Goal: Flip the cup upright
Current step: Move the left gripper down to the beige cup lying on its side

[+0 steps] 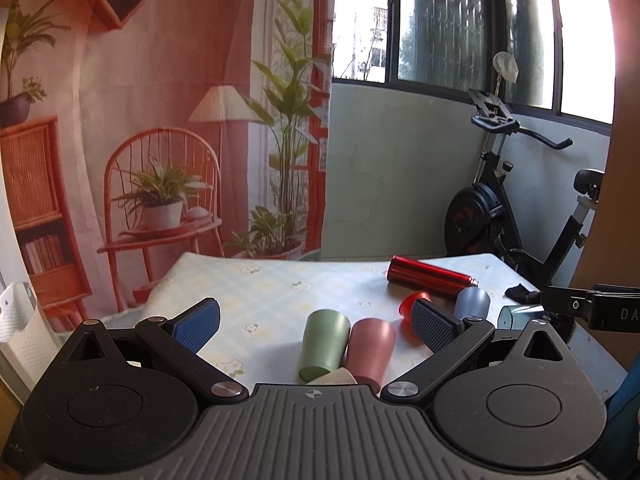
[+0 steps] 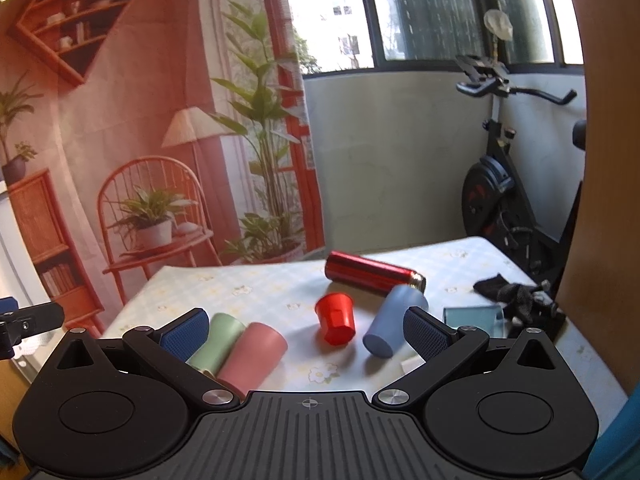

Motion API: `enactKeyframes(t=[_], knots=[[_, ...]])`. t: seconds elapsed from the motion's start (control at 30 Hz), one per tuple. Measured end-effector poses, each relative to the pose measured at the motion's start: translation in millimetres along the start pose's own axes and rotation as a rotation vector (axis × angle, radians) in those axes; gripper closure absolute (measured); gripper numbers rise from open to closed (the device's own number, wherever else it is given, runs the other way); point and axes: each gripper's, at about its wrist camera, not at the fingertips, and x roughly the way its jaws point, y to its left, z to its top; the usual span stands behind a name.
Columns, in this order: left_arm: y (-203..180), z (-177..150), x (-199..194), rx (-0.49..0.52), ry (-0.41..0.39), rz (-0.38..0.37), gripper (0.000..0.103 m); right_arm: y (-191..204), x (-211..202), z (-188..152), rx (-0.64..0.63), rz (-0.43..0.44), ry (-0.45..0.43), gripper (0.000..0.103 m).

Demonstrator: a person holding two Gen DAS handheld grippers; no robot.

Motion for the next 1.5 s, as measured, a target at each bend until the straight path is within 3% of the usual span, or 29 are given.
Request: enactKeyframes(t=[0.23, 0.4, 0.53, 0.77, 0.87, 1.03, 1.3, 1.5], knots=[[21.9, -25.0, 41.9, 0.001, 0.071, -0.015, 0.002, -3.6, 42.1, -23.3, -0.017, -0.038, 0.051, 0.000], [26.5, -43.9, 77.9, 0.037, 0.176, -0.029, 0.004, -8.6, 71.3, -39.5, 0.000, -0.030, 0.115, 0.000], [28.4, -56.0, 99.8, 0.057, 0.206, -0.087, 0.009, -11.5, 87.0, -47.6, 0.014, -0.020, 0.143, 0.000], [11.3, -80.5, 133.8, 0.336, 0.250, -0.156, 0.009, -21.4, 103.3, -50.8, 0.040, -0.018, 0.168, 0.000], [10.3, -86.5, 142.6, 0.404, 0.252, -0.180, 0.009, -25.7, 107.3, -52.4, 0.054, -0.021, 0.181, 0.000], [15.4, -91.2, 159.8, 0.427, 0.309, -0.290, 0.009, -30.1, 111.2, -54.4, 0.069, -0.023, 0.194, 0.000], [21.6, -94.5, 186.8, 0.403, 0.377, -0.367, 0.009, -26.5, 113.9, -53.9, 0.060, -0.018, 0.207, 0.000], [24.4, -100.3, 197.2, 0.383, 0.424, -0.384, 0.009, -24.7, 115.4, -52.3, 0.050, -0.020, 0.210, 0.000]])
